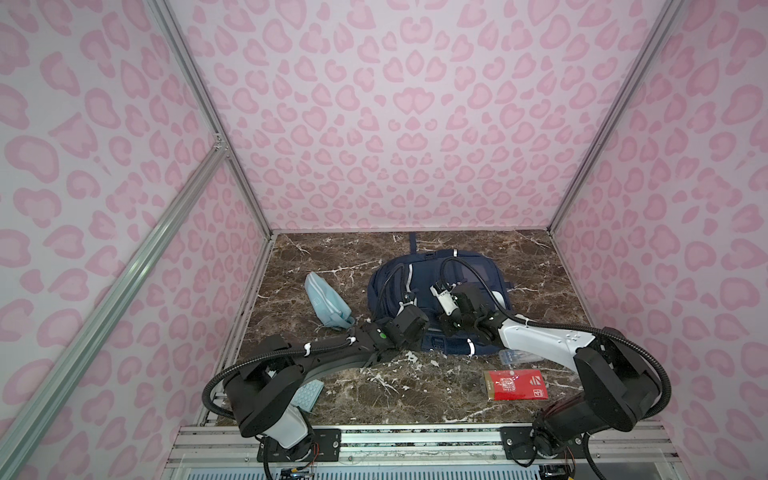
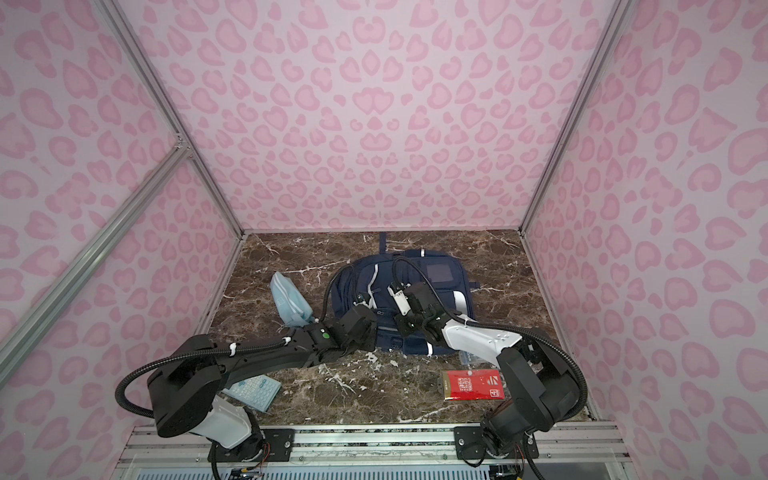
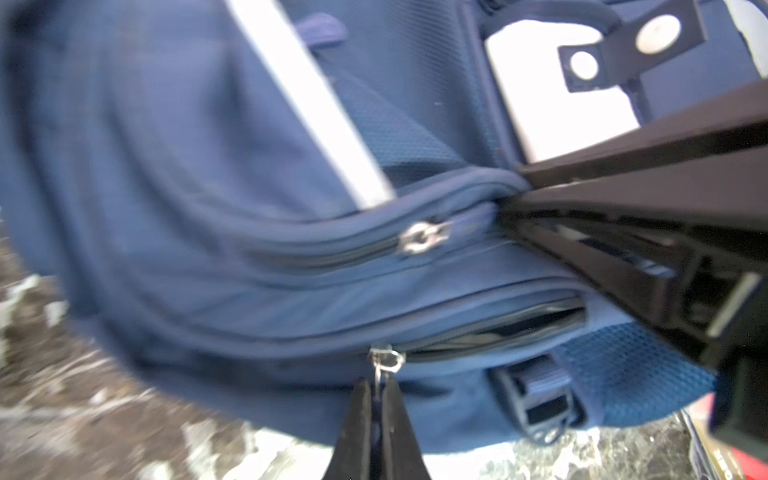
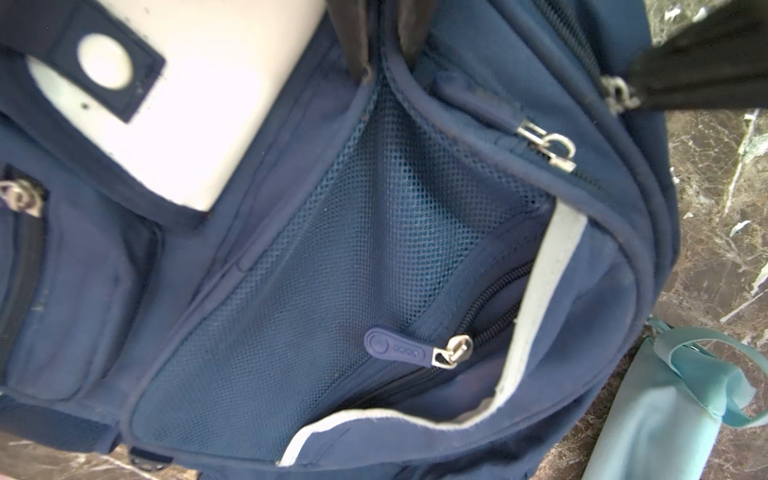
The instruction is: Pack the student bag
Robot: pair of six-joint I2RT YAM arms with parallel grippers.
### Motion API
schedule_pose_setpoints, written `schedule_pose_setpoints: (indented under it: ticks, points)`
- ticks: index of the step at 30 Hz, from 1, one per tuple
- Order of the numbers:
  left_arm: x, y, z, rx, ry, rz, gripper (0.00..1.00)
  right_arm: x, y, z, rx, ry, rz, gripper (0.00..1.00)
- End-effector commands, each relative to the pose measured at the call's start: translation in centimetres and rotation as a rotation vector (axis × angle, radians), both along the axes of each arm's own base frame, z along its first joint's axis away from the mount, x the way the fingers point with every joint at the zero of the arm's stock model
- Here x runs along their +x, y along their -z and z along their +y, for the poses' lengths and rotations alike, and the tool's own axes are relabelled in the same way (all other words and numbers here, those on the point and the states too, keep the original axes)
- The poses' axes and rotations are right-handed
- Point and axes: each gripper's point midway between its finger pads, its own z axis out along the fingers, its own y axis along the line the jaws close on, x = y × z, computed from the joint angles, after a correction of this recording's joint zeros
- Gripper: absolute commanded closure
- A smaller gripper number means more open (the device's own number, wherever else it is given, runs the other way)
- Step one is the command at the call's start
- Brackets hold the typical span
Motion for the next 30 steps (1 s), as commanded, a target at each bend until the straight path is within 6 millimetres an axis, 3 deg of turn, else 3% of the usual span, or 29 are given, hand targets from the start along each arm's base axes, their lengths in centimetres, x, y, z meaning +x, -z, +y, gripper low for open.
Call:
schedule_pose_setpoints:
  ticks: [1,3,4,5,8,9,11,15,16,17,20,21,25,30]
  points:
    - [1.2,0.1,2.8,0.064,-0.074,-0.015,0.97,-0.4,0.4,-1.2,-0.056,0.005,-0.004,1.00]
    - [2.0,-0.1,3.6,0.065,-0.093,-0.022,0.97,-0.6,0.0,-1.2,-0.052,-0.006,-0.013,1.00]
    - [2.2,-0.6,3.3,0.045,-0.075,-0.021,0.97,-0.8,-0.3,-1.1,-0.040,-0.013,-0.010,0.87]
    - [2.3,-1.3,2.7,0.017,-0.056,-0.027,0.97,-1.1,-0.7,-0.6,-0.023,-0.026,-0.009,0.64]
    - [1.6,-3.4,0.4,-0.091,0.018,-0.020,0.97,-2.8,-2.3,1.3,-0.017,-0.068,-0.064,0.30]
    - [1.4,-4.0,-0.2,-0.122,0.035,-0.013,0.97,-3.1,-2.8,1.8,-0.004,-0.065,-0.086,0.25]
    - [0.9,-5.4,-1.3,-0.194,0.069,-0.002,0.97,-3.8,-3.2,3.1,0.043,-0.047,-0.098,0.24]
    - [0.8,-7.0,-1.5,-0.231,0.070,-0.011,0.97,-2.8,-0.9,0.8,-0.064,0.135,-0.140,0.30]
    - [0.7,-7.1,-1.4,-0.232,0.072,-0.010,0.97,-2.3,-0.3,-0.4,-0.106,0.197,-0.153,0.39]
    - [0.6,-7.2,-1.4,-0.231,0.077,-0.008,0.97,-2.1,0.0,-1.2,-0.150,0.226,-0.164,0.53]
    - [1.1,-5.9,-0.2,-0.176,0.043,-0.010,0.96,-2.6,0.2,-2.1,-0.199,0.213,-0.156,0.85]
    - [1.6,-5.1,0.6,-0.151,0.020,-0.011,0.96,-2.9,0.1,-2.0,-0.193,0.199,-0.151,0.90]
    - [5.1,-2.3,4.4,-0.060,-0.102,-0.014,0.97,-5.3,0.0,-0.6,-0.172,0.013,-0.080,0.95]
    - [8.9,-3.3,6.1,-0.036,-0.167,-0.076,0.97,-5.8,0.2,-0.7,-0.277,-0.081,-0.048,0.97]
